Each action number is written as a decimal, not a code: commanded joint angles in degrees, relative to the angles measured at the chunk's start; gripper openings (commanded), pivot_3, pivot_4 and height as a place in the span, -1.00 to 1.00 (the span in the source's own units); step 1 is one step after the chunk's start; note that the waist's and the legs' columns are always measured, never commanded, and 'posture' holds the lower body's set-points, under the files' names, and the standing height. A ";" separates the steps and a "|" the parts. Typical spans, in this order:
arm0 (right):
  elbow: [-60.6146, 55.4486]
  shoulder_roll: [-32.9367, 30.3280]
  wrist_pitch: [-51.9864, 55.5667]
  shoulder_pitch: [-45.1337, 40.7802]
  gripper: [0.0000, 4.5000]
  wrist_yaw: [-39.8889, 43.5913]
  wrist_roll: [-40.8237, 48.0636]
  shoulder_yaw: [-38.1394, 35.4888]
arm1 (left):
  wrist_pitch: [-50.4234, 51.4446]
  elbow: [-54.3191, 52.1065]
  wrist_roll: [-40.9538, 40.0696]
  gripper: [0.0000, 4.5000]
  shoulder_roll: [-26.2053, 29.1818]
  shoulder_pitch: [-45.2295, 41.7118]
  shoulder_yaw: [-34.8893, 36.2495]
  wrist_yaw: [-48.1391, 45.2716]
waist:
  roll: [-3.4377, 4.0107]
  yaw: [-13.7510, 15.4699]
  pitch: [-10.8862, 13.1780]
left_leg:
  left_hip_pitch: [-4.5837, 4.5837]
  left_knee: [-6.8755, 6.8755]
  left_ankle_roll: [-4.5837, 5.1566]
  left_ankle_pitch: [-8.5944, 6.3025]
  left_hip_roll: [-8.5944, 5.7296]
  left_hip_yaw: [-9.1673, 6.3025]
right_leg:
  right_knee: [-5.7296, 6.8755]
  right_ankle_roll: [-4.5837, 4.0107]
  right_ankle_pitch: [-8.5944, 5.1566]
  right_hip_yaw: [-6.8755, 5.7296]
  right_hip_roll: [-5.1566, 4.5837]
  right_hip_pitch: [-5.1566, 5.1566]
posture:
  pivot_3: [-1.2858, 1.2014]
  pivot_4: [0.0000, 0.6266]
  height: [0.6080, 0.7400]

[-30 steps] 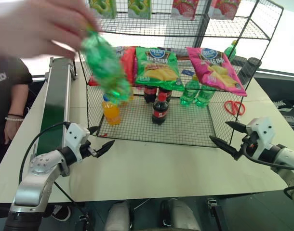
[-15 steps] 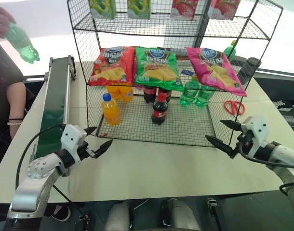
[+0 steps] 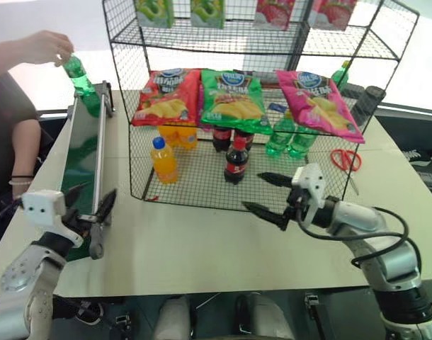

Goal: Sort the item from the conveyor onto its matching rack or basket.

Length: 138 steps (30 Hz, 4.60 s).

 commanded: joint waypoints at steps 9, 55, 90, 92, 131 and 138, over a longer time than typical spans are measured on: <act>0.87 3.59 -6.84 0.71 0.99 -1.41 -5.34 3.78 | -6.98 5.14 5.42 1.00 -5.47 -3.52 2.38 11.01 | -0.36 -0.14 -0.22 | 0.00 0.03 0.00 0.00 -0.02 0.00 | 0.03 0.00 0.00 -0.03 -0.04 0.00 | 0.03 -0.52 0.94; -4.13 7.53 -3.88 3.17 0.99 1.89 0.48 7.77 | -12.15 11.36 6.87 1.00 -5.09 -4.71 2.44 12.68 | -0.36 -0.19 -0.22 | -0.01 0.02 0.00 0.00 0.01 0.01 | 0.09 -0.01 0.00 -0.07 -0.08 -0.07 | 0.03 -0.52 0.94; -5.26 7.98 -0.35 1.25 0.99 0.89 1.97 8.39 | -14.40 10.72 7.28 1.00 -6.88 -0.99 0.00 10.44 | -0.34 -0.20 -0.20 | -0.07 -0.01 -0.01 -0.01 0.00 0.00 | 0.03 -0.01 -0.01 -0.11 -0.25 -0.11 | 0.03 -0.52 0.94; -5.11 7.96 -0.46 1.31 0.99 1.01 1.98 8.46 | -14.66 10.74 7.19 1.00 -7.01 -0.98 0.16 10.58 | -0.34 -0.20 -0.20 | -0.07 -0.02 0.00 -0.01 0.01 0.00 | 0.03 -0.01 -0.01 -0.11 -0.24 -0.12 | 0.03 -0.52 0.94; -3.80 7.83 -2.74 3.32 0.99 2.81 1.05 8.77 | -17.55 13.05 7.52 1.00 -6.82 -2.54 1.42 14.23 | -0.33 -0.17 -0.19 | -0.09 -0.04 -0.01 -0.01 0.01 -0.02 | -0.03 -0.01 -0.01 -0.12 -0.27 -0.12 | 0.03 -0.52 0.94; -3.78 7.73 -2.72 3.57 0.99 3.09 1.24 8.69 | -17.89 13.13 7.83 1.00 -6.74 -2.51 1.58 14.82 | -0.33 -0.17 -0.19 | -0.09 -0.05 -0.01 -0.02 0.01 -0.03 | -0.04 -0.01 -0.01 -0.13 -0.27 -0.12 | 0.03 -0.52 0.94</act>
